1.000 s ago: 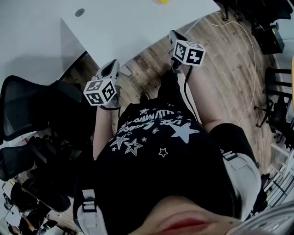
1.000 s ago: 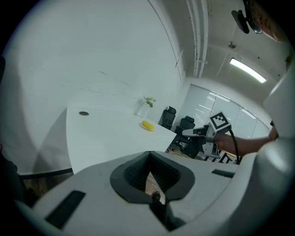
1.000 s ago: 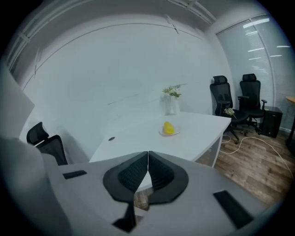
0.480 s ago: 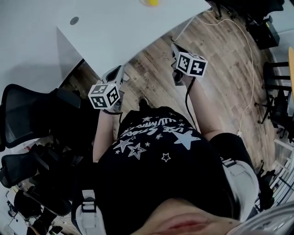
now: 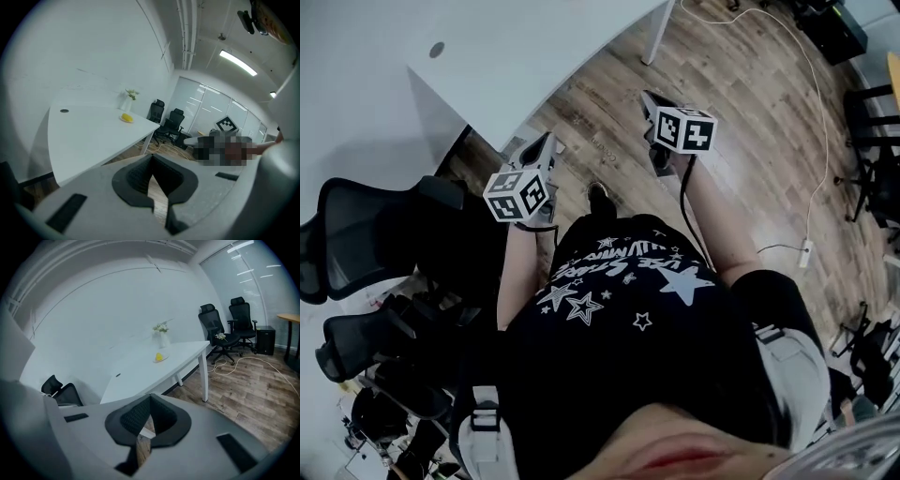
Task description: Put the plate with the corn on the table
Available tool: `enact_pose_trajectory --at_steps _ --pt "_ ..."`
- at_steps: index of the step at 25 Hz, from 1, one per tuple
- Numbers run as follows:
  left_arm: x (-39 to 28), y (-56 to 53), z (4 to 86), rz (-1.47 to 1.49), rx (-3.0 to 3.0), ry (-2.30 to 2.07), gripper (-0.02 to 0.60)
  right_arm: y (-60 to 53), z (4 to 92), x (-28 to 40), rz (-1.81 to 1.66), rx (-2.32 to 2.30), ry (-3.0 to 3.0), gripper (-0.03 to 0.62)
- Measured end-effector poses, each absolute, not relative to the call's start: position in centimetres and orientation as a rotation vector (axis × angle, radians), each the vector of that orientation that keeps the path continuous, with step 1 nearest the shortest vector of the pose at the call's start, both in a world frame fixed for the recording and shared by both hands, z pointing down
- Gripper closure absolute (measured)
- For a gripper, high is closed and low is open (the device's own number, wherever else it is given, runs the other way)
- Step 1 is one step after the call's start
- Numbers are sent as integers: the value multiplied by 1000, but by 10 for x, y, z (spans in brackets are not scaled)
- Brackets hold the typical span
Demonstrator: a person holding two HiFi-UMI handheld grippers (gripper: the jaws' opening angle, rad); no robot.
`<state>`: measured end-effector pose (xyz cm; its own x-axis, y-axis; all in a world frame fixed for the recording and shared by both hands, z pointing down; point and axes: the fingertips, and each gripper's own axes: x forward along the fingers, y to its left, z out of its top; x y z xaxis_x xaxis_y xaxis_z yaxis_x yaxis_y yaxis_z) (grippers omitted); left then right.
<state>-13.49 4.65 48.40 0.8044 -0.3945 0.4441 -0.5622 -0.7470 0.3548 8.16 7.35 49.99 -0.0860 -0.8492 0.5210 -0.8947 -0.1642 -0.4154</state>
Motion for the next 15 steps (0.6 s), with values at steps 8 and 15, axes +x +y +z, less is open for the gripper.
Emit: enact_pose_trajectory --at_steps 8,15 --pt "-115 119 456 457 2557 -710 575 151 468 99 1066 2125 -2027 588" --pt "-107 180 440 451 2590 -708 575 214 452 97 1050 2127 -2066 588"
